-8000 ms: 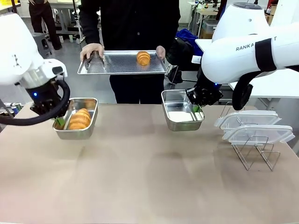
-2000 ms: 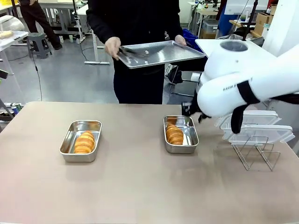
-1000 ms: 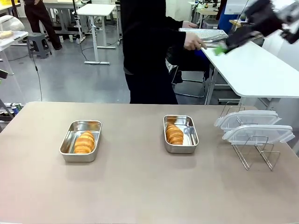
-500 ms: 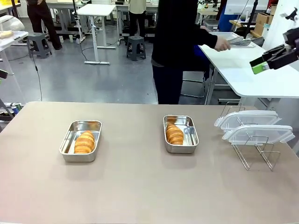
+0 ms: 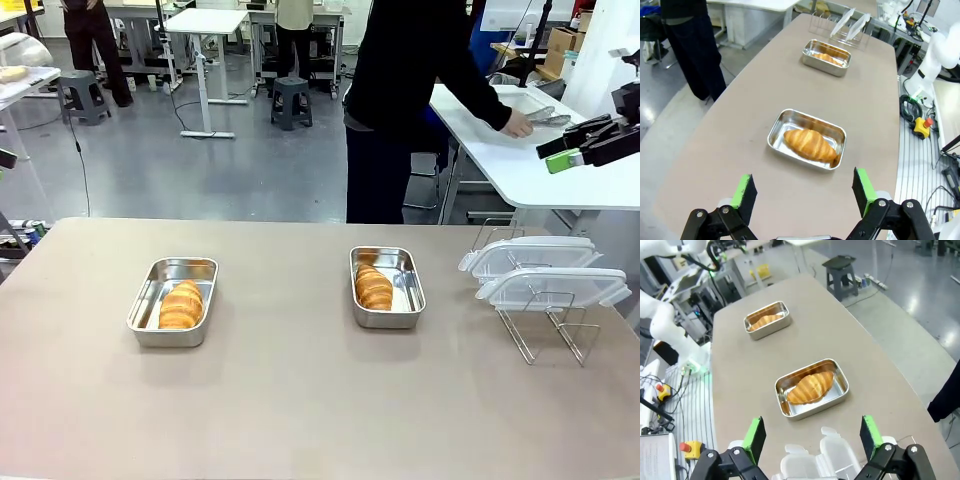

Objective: Place the bread in airtight containers.
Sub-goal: Once an object is inside an Airtight Container , place the container in the center of the table, then pick up one Airtight Container lid and hand it to the human.

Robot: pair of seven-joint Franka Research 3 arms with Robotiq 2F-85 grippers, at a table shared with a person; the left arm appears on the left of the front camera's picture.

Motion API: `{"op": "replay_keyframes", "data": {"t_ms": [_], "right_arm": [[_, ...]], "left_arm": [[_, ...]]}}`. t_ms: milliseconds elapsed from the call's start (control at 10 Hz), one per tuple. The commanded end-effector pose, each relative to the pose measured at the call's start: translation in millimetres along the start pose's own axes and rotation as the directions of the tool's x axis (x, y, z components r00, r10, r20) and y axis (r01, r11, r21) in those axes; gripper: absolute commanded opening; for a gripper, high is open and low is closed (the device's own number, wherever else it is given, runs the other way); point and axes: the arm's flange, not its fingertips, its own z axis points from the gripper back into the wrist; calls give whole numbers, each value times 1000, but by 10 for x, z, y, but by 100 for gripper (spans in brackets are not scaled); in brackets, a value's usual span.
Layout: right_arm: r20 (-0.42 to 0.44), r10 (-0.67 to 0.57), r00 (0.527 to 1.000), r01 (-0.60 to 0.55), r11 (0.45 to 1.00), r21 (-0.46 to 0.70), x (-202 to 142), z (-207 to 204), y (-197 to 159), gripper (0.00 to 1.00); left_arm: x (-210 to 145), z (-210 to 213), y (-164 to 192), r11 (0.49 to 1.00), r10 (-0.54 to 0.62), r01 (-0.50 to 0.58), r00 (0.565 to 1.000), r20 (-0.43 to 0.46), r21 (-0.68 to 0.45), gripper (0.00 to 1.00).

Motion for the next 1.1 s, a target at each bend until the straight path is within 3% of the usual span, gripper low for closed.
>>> {"op": "replay_keyframes", "data": {"t_ms": [0,800,900,1000], "right_arm": [[-10,13,1000,-13,1000,-22,49,-11,-5,100],[-10,4,1000,-4,1000,-9,22,1,3,100],[-64,116,991,-112,991,70,13,37,80,100],[-161,306,938,-282,947,152,-43,24,204,100]], "left_arm": [[22,-2,-6,1000,-16,16,999,28,-1,100],[22,-2,-6,1000,-16,16,999,28,-1,100],[22,-2,-6,1000,-16,16,999,28,-1,100],[22,-2,-6,1000,-16,16,999,28,-1,100]]}}
